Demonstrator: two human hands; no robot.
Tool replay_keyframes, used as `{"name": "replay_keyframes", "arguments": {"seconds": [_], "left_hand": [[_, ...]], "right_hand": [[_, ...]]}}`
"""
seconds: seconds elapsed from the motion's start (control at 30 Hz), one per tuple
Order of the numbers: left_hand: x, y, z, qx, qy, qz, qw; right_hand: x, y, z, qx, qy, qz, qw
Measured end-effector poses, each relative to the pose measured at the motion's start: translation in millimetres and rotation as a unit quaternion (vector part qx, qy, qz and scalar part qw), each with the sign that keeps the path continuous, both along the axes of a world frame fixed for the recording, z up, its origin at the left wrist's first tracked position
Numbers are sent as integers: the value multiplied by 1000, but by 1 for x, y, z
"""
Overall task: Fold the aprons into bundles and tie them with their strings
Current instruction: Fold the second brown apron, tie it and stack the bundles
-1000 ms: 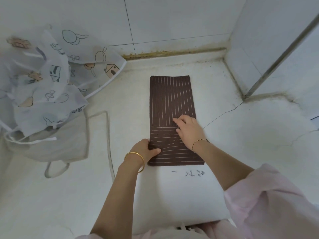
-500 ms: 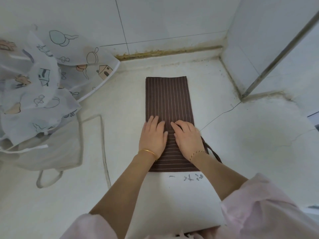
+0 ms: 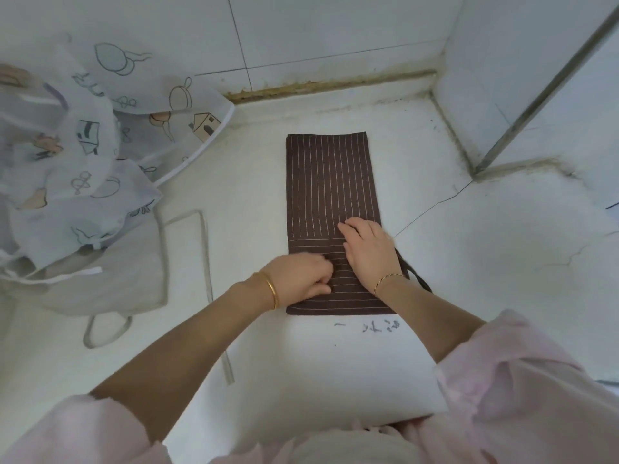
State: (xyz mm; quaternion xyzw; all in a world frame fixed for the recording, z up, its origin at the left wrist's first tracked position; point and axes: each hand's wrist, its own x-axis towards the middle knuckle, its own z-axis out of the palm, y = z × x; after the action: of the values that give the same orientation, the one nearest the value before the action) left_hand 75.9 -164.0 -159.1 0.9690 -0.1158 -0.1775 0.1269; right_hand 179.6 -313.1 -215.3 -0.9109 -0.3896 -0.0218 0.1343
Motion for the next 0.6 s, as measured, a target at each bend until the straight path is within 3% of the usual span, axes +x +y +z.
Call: {"name": "replay_keyframes", "arguments": {"seconds": [0.07, 0.17, 0.3, 0.47, 0.6], "left_hand": [[-6, -1, -4, 25, 60, 6, 998], [-11, -1, -6, 51, 51, 13, 997], [-5, -5, 2, 71, 106, 14, 992], [10, -13, 12, -21, 107, -12, 994], [10, -21, 4, 75, 121, -109, 984]], "right_hand": [[1, 0, 2, -7, 9, 3, 1000], [3, -2, 5, -21, 36, 8, 999], [5, -1, 11, -26, 69, 6, 997], [21, 3, 28, -3, 196, -13, 980], [37, 4, 47, 17, 298, -36, 954]]}}
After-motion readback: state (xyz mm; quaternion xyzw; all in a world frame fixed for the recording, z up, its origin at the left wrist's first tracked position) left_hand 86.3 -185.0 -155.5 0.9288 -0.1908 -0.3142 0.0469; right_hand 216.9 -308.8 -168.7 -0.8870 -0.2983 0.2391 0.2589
